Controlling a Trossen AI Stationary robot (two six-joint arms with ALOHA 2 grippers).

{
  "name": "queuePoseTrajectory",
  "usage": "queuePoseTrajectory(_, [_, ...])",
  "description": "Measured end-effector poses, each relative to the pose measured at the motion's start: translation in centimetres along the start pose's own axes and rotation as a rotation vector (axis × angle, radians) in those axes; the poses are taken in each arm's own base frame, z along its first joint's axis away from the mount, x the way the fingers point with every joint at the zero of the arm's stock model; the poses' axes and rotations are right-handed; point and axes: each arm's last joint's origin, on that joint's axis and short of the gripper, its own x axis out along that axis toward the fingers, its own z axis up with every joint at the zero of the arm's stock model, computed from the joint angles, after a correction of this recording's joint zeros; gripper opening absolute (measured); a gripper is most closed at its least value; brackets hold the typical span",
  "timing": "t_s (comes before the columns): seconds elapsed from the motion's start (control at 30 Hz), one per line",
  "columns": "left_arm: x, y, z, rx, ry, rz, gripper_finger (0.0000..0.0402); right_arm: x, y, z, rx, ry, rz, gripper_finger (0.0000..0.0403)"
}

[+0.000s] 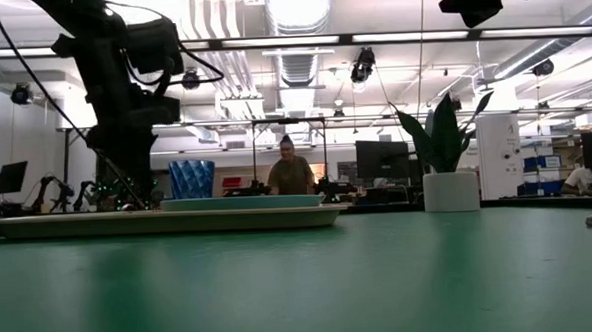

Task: Pick and place plate/cup/fork/spoon on tray
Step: Put the blue cup on the white tray to the top left of the blue plate

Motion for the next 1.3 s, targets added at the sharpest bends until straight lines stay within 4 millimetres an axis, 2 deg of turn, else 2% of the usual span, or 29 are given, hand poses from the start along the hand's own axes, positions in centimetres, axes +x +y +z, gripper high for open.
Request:
queuePoseTrajectory(0.37, [1.8,-0.6,0.5,0.001,0.011,0.008,0.0000,0.0,0.0,-0.1,0.024,0.013,0.001,0.0155])
queuePoseTrajectory(0.7, [2.3,-1.2,1.5,0.009,-0.059,-0.031,0.0000,0.0,0.0,-0.2,0.020,0.018,0.001,0.0155])
queuePoseTrajectory(1.0, [-0.3,-1.5,2.5,-0.008,-0.156,-0.083,0.0000,0.0,0.0,-0.3,0.034,0.028,0.001,0.0155])
queuePoseTrajectory(1.3, [-2.1,-4.1,2.2,0.098,-0.343,-0.219,0.0000,0.2,0.1,-1.0,-0.008,0.055,0.003,0.0155])
